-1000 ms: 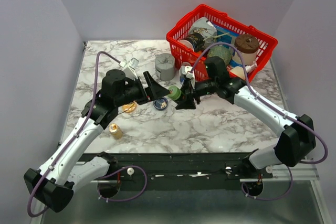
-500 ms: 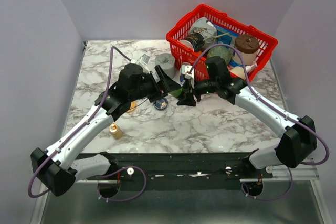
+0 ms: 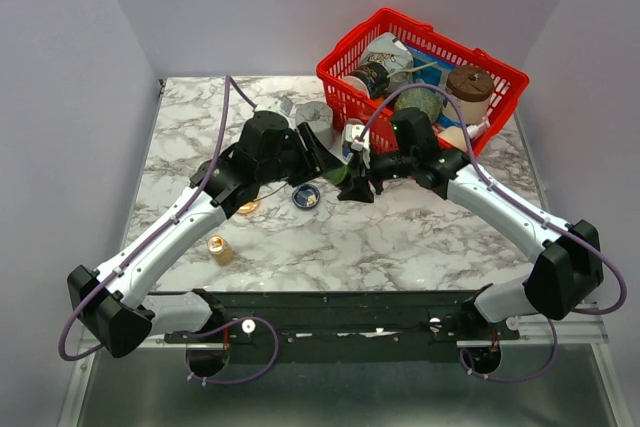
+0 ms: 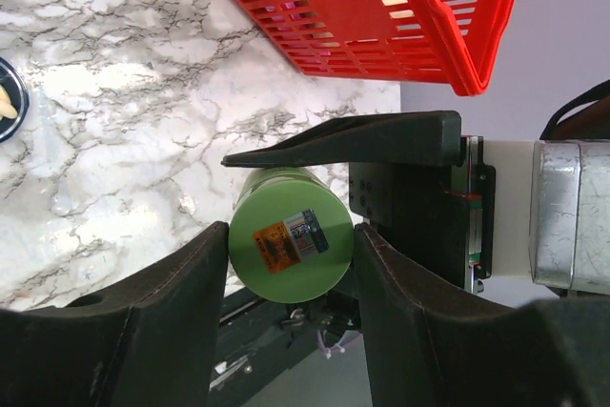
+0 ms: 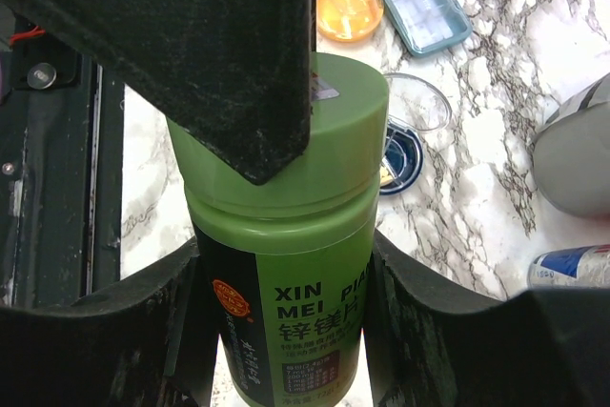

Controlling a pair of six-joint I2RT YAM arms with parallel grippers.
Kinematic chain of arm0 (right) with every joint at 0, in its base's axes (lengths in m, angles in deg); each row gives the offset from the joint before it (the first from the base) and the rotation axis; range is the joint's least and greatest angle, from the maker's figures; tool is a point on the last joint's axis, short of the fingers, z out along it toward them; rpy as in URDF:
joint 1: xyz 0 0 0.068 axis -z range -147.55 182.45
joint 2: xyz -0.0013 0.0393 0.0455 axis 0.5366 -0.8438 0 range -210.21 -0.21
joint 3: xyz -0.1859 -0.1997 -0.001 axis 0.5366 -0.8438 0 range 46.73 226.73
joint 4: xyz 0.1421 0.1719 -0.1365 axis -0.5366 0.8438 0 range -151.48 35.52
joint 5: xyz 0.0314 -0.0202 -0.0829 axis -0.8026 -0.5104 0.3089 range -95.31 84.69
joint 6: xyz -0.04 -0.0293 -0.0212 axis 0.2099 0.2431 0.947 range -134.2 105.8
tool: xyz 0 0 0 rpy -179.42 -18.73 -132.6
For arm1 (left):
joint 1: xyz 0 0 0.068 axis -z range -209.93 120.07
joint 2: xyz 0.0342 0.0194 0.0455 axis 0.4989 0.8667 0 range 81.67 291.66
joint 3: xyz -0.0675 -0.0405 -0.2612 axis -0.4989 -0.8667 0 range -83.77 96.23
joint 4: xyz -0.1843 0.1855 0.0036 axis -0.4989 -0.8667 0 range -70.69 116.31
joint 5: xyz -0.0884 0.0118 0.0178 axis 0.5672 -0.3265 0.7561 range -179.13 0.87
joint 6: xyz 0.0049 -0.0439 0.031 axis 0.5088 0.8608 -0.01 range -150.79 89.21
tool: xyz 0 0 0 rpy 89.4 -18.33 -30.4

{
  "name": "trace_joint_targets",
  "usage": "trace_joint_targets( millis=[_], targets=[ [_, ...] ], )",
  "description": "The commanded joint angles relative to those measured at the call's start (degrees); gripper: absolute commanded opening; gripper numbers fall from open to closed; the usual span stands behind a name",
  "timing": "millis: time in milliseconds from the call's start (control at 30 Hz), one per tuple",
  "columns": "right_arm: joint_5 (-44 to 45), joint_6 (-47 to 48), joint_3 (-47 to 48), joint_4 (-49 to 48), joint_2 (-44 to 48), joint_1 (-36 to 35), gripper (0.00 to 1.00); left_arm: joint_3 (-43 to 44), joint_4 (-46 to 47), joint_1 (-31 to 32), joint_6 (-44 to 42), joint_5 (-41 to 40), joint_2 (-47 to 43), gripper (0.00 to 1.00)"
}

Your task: Sort the pills into containers

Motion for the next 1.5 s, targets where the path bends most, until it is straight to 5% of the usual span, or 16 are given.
trace_joint_targets(
  millis=[0, 300, 533, 667, 833, 1200, 1467],
  targets=[
    [-1.3, 0.4, 0.3, -1.0, 0.0, -0.3, 0.17, 0.8, -2.3, 0.7, -4.1, 1.4, 1.3, 0.52],
    [-15.7, -2.4, 1.4, 1.0, -1.3, -0.3, 0.17, -7.7, 9.5, -4.8, -15.2, 24.3, -0.6, 0.17],
    [-30.4, -11.9, 2.5, -1.9, -5.5, -0.2, 0.16, -6.8, 7.6, -7.0, -31.4, 41.1, -1.6, 0.17],
    [-37.9, -22.9, -0.5, -11.8, -6.4, -0.2, 0.16, -3.6, -3.2, -7.3, -42.5, 44.8, -0.3, 0.23],
    [-38.9, -31.3, -2.6, -20.6, -5.8, -0.2, 0.16, -1.0, -8.1, -8.6, -48.5, 43.1, -0.1, 0.47],
    [-28.6, -15.4, 1.1, -5.2, -4.2, -0.2, 0.15, -4.2, 9.4, -13.8, -28.9, 37.9, -6.8, 0.99],
    [-14.3, -4.9, 2.1, 0.5, -0.8, -0.3, 0.15, -8.0, 11.1, -14.9, -14.7, 27.0, -15.2, 0.99]
  ],
)
